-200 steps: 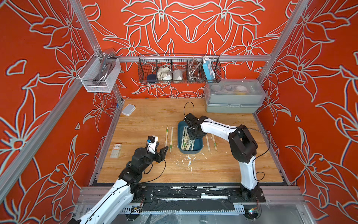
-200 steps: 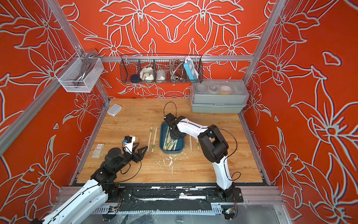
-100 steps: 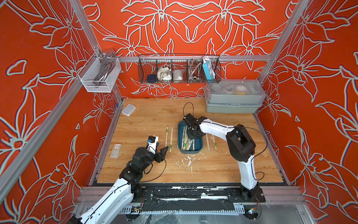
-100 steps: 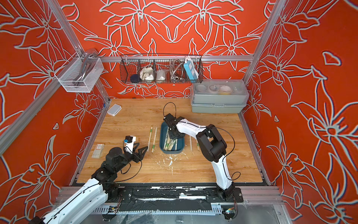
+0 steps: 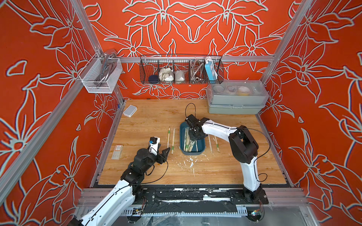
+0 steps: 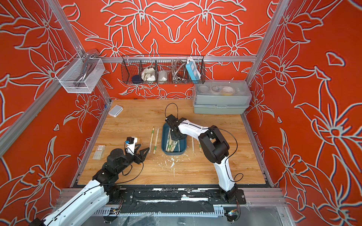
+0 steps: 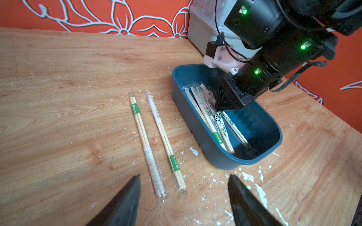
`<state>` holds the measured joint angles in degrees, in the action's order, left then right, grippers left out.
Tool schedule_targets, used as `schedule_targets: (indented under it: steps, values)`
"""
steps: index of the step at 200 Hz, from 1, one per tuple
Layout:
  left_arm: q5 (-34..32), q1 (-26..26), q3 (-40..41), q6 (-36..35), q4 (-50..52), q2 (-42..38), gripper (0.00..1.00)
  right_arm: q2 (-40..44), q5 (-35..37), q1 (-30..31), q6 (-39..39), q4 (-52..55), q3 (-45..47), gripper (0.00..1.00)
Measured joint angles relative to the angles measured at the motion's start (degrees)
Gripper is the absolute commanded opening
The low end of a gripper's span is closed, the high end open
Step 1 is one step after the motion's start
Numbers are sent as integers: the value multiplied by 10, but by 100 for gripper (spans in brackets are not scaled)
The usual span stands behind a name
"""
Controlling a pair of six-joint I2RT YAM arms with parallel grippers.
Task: Take the paired disposable chopsticks out of the storage box
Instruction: Pick up the paired disposable chopsticks from the storage box, then place the paired disposable chopsticks at the center of the board.
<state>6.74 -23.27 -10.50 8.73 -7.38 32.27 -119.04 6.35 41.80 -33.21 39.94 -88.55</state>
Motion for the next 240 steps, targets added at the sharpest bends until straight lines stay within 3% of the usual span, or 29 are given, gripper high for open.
schedule_targets:
  steps: [178,240]
  values:
    - [21,0,0,-7,-5,20,79,142,0,-10,13,12,0,9]
    - [21,-1,0,-9,-5,20,80,209,-7,-128,67,19,42,9]
